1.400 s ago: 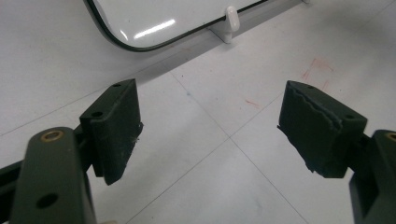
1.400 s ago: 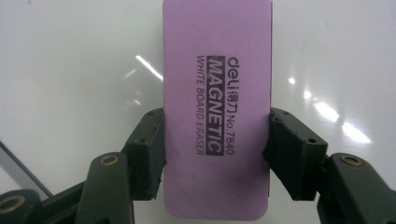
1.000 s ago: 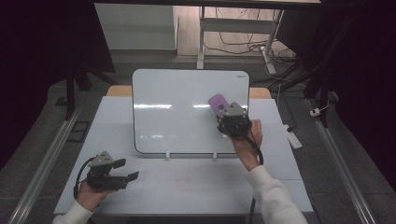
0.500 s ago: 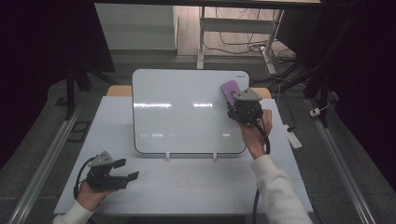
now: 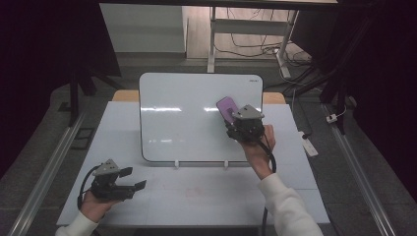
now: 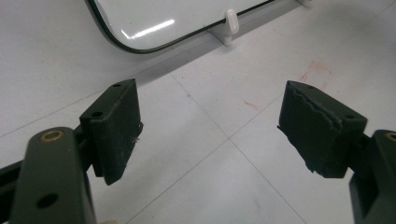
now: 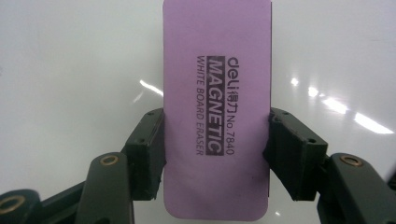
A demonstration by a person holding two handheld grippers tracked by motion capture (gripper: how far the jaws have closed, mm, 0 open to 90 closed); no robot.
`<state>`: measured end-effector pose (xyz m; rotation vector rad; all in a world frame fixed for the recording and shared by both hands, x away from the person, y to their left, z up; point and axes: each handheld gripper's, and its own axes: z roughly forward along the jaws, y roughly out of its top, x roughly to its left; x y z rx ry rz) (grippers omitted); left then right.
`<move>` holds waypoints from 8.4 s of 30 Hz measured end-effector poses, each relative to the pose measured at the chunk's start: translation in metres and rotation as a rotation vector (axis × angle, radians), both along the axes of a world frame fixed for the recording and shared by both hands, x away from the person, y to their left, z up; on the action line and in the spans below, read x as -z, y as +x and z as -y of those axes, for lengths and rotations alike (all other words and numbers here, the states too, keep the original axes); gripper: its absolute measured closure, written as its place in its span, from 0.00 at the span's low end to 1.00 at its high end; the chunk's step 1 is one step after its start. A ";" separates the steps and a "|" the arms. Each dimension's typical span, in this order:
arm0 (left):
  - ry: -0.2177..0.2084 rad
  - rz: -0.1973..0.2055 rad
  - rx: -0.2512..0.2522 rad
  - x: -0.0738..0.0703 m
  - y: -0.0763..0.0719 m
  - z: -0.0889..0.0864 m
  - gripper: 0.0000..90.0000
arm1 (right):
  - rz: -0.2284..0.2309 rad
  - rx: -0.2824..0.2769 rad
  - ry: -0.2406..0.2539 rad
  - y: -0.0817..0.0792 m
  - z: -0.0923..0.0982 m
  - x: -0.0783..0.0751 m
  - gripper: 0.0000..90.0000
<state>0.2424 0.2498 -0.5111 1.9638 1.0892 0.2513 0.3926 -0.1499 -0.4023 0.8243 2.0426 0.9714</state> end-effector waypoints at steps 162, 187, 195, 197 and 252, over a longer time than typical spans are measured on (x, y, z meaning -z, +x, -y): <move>-0.192 0.118 -0.023 -0.104 0.064 0.035 0.69 | -0.128 -0.051 0.196 -0.089 0.123 0.093 0.36; -0.145 0.153 -0.168 -0.146 0.113 0.010 0.69 | -0.123 -0.026 0.185 -0.087 0.124 0.095 0.36; -0.161 0.176 -0.202 -0.147 0.125 0.010 0.69 | -0.123 -0.024 0.181 -0.087 0.124 0.096 0.36; -0.165 0.181 -0.209 -0.147 0.128 0.011 0.69 | -0.123 -0.022 0.182 -0.087 0.124 0.096 0.36; -0.115 0.277 -0.258 -0.148 0.157 0.051 0.48 | -0.107 -0.019 0.179 -0.087 0.125 0.095 0.36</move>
